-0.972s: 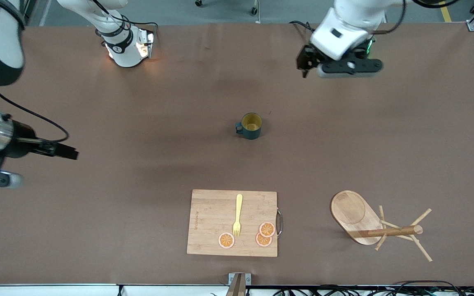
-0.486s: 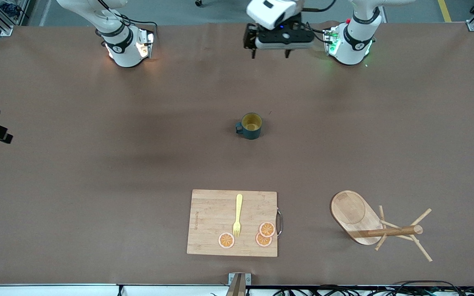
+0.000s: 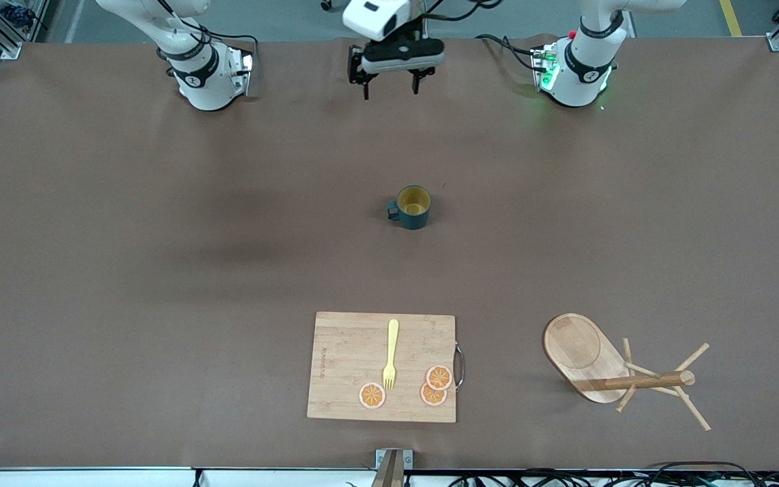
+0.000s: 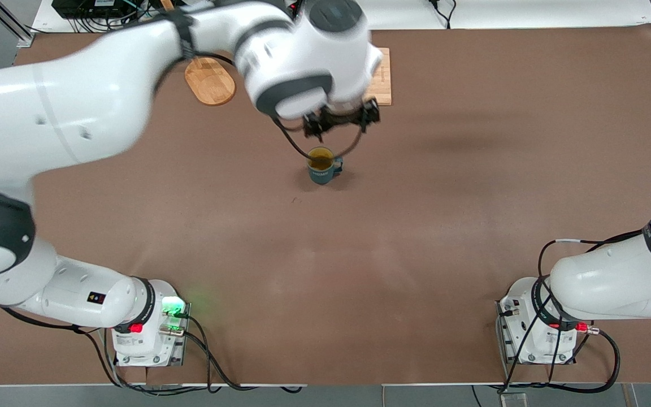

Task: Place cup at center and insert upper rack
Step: 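Lower the left gripper toward the mug handle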

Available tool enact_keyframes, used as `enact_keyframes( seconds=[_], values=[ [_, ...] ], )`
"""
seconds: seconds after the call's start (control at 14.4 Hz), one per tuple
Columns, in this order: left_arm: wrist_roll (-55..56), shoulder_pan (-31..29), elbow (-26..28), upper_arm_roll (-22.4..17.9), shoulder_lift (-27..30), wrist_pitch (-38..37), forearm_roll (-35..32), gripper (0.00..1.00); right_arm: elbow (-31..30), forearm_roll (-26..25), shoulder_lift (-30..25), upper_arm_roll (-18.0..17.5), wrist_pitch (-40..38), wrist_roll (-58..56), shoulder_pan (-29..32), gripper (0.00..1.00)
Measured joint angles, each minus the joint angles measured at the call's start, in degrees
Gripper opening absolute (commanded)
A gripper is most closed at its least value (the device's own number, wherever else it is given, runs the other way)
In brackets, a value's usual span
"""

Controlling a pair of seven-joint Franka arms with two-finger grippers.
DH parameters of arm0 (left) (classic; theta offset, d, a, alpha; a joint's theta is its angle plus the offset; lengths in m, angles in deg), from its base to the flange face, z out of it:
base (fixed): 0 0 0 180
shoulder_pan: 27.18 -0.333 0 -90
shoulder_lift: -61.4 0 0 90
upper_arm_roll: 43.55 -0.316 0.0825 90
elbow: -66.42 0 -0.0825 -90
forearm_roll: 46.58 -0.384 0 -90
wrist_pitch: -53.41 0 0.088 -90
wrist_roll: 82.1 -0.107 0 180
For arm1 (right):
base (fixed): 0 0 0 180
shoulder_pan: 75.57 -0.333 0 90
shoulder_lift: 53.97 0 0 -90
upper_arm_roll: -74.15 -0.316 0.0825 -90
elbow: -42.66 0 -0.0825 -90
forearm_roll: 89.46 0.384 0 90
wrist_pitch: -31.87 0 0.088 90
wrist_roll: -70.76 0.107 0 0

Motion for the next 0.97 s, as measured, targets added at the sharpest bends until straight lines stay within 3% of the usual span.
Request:
enact_keyframes(
  seconds=[0.56,0.76,0.97],
  values=[
    [30.4,12.3,-0.1,-0.1,-17.4,2.1,-30.3,1.00,-8.2,-0.1,-5.8,-1.1,3.0,-0.5,0.2,1.00],
    [34.8,15.4,-0.2,-1.4,-21.2,2.0,-36.1,1.00,-11.6,-0.1,-8.2,-1.6,3.0,-0.6,0.1,1.00],
    [37.9,20.4,-0.5,-6.9,-22.1,2.0,-39.8,1.00,-15.6,-0.2,-10.6,-2.0,4.2,-0.6,-0.1,1.00]
  ],
)
